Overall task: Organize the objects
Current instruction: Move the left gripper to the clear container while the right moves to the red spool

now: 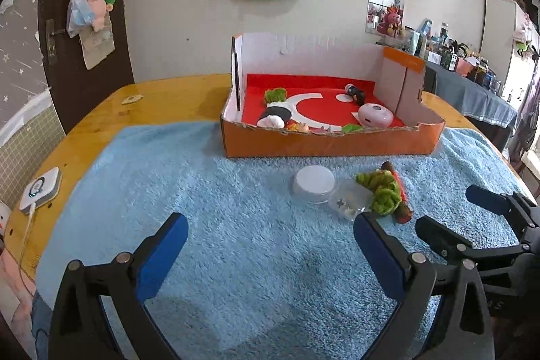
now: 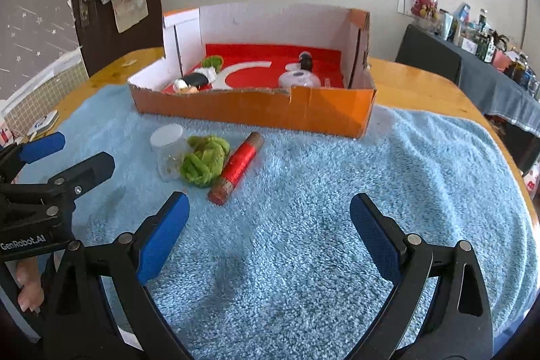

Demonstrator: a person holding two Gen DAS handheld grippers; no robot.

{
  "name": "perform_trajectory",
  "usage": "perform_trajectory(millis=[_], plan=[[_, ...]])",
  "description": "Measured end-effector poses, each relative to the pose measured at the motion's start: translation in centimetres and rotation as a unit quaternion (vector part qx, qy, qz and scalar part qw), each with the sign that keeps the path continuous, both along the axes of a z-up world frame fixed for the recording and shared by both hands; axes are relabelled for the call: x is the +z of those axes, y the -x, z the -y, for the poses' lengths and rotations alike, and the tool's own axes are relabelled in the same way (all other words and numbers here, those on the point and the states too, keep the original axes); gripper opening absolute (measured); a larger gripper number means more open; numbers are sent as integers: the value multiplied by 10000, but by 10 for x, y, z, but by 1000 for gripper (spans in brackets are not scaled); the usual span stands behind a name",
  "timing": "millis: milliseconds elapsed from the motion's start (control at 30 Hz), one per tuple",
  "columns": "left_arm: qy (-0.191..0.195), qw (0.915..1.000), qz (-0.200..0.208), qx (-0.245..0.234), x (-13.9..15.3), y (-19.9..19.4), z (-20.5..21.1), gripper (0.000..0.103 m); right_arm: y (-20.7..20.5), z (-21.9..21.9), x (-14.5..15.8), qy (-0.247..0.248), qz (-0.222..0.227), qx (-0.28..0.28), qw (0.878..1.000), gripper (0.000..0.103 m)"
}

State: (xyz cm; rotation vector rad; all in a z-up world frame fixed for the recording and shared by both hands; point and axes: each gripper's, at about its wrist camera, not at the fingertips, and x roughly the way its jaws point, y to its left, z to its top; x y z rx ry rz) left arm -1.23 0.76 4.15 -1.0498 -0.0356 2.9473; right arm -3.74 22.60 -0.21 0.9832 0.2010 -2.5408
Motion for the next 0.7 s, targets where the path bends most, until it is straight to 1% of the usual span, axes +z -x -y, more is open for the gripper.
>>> perform_trajectory(millis=[233, 400, 533, 567, 633, 700], plan=[[-36, 9999, 142, -18, -8, 11, 7, 100, 20, 13, -9, -345, 356, 111, 9987, 97], [-140, 9994, 273, -140, -11, 20, 11, 100, 29, 13, -11, -593, 405, 51, 9974, 97], [-212, 9981, 424, -386, -15, 28, 7, 100, 40, -11, -10, -655, 429, -286, 9965, 97], [-227, 9977, 456, -452, -16, 30, 5, 100, 43, -19, -9, -593, 452, -320, 9967, 97], [-273, 9961, 552, -633, -17, 35, 0, 100, 46, -27, -6, -420, 507, -217, 9976, 97], [-317, 9939, 645, -834, -18, 39, -6, 97, 46, -23, -2, -580, 450, 3, 9973, 97]])
